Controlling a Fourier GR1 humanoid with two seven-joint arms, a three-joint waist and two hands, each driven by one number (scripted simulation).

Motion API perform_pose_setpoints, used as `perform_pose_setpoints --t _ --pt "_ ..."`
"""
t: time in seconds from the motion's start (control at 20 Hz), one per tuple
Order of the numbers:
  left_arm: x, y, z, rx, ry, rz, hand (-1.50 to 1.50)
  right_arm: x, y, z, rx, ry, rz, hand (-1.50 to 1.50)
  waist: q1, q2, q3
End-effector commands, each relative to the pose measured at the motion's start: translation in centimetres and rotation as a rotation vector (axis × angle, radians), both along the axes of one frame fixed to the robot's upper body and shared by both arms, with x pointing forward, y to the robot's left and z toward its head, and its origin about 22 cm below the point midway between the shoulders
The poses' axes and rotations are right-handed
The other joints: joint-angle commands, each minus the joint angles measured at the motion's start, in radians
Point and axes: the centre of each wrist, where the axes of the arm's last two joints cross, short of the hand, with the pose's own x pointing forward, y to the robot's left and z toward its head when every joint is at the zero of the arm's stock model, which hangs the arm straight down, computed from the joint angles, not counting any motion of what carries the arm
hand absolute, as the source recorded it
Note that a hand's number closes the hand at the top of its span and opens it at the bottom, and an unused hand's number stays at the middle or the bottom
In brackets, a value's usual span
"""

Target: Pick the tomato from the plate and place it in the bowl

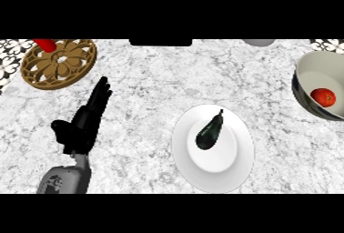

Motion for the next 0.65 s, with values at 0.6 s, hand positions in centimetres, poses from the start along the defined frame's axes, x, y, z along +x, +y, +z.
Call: perform_pose_setpoints --t 0.6 --pt "-0.7 1.0 -1.1 0.008 0.006 0.006 0.00 -7.7 -4.4 -3.6 0.086 -0.010 0.147 -1.50 0.002 0.000 0.000"
